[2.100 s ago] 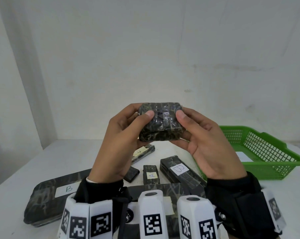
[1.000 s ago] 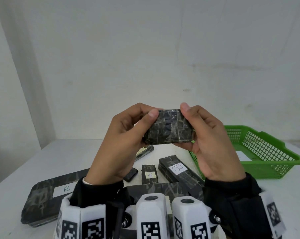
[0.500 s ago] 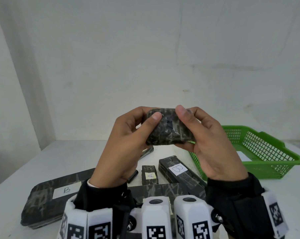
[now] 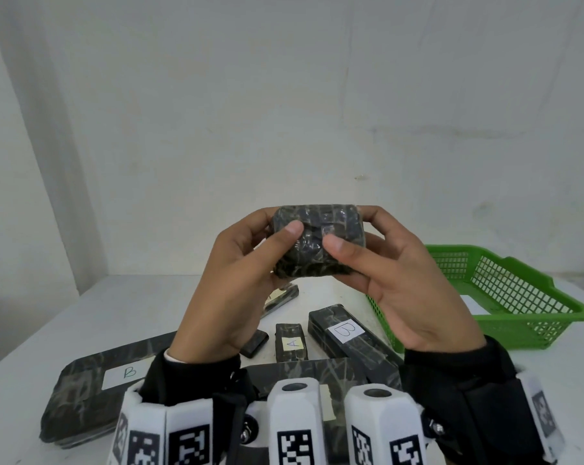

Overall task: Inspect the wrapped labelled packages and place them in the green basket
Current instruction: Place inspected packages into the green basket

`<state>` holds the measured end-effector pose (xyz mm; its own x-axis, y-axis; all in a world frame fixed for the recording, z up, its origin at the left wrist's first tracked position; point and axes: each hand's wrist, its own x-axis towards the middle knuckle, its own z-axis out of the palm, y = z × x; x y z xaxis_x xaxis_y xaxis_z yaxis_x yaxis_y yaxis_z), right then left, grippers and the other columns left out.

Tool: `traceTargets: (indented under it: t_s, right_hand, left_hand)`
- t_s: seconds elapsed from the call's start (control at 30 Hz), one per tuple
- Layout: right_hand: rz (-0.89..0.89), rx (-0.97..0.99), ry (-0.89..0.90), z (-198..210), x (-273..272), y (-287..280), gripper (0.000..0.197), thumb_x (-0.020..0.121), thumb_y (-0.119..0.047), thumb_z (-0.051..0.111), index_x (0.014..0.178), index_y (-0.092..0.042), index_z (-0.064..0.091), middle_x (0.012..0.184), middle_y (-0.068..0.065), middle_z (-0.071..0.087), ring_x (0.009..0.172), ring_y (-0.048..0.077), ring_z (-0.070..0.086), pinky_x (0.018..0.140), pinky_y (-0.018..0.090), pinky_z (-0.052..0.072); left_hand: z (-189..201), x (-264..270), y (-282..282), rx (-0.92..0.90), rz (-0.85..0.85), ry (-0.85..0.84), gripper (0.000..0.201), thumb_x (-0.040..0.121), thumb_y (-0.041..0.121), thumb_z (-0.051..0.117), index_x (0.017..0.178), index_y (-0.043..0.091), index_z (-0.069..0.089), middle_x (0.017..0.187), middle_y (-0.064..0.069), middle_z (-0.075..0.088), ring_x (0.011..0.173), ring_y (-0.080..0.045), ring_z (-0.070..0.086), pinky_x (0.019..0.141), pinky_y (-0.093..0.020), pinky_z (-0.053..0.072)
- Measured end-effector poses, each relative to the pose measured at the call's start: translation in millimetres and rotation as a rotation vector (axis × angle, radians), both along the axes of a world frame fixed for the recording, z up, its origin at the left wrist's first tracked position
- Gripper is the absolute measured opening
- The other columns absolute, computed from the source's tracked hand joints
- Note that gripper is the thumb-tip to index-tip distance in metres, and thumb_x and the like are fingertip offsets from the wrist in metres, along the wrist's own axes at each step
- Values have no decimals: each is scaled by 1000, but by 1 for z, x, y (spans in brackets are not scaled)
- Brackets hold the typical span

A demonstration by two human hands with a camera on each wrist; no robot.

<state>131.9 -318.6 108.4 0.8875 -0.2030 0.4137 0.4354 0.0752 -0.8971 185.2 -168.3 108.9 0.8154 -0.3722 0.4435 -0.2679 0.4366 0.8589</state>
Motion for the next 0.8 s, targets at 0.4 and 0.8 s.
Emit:
traceTargets:
  t_s: [0.4,0.8]
  right_hand:
    - [13,56,-117,0,2,-5,52,70,-7,77,120,-18,63,117,3,69,110,18,64,98,35,52]
    - [-38,173,-22,0,3,-6,39,75,-23,67,113,-14,68,99,10,76,97,25,72,85,37,60]
  left_hand:
    - [-1,5,3,-39,19,80,51,76,23,67,124,5,60,103,-18,74,91,-27,72,84,-39,60]
    - [-3,7,9,34,30,-77,53,73,27,77,124,25,63,113,-16,71,97,-20,72,87,-34,58]
